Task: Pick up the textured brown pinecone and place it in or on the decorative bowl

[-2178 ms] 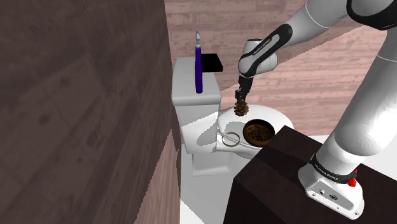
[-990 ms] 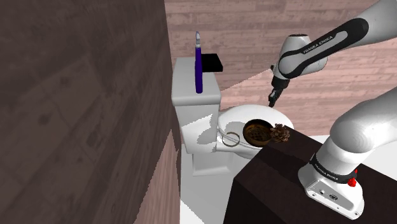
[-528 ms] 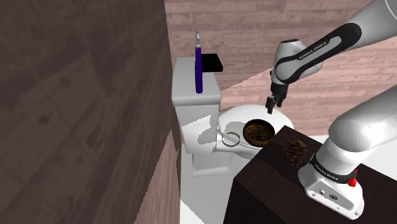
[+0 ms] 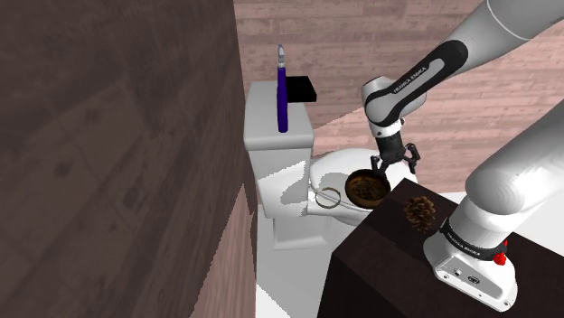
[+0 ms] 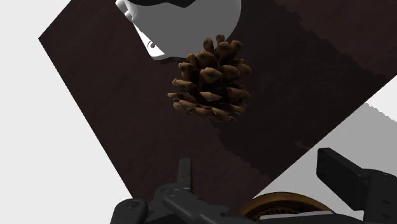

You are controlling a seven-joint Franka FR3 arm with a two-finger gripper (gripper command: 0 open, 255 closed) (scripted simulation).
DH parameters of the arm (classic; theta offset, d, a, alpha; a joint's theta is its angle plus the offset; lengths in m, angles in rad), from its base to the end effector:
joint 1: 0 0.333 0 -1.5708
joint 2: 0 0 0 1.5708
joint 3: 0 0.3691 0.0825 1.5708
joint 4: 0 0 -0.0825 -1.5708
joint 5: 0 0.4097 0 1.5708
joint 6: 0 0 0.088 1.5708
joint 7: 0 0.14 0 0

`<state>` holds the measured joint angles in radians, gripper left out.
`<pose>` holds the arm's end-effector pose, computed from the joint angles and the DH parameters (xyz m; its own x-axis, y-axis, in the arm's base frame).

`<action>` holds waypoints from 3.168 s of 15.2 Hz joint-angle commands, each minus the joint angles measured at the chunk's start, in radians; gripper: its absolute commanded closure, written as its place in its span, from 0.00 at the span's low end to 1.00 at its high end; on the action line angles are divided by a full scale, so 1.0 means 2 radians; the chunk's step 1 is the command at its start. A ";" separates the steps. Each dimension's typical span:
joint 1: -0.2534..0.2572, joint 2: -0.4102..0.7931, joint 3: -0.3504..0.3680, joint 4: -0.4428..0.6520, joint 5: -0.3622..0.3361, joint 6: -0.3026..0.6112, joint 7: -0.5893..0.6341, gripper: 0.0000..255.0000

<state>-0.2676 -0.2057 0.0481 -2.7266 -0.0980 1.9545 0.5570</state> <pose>0.3005 -0.0778 0.2608 0.6295 -0.6527 -0.4216 -0.5568 -0.7574 0.3411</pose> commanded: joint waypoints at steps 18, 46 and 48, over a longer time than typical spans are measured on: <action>-0.002 0.031 0.004 -0.036 0.004 0.037 0.044 1.00; -0.023 -0.019 0.014 -0.106 0.041 0.056 0.239 1.00; -0.023 -0.019 0.014 -0.106 0.041 0.056 0.239 1.00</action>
<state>-0.3135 -0.2442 0.0764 -2.9374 -0.0167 2.0658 1.0345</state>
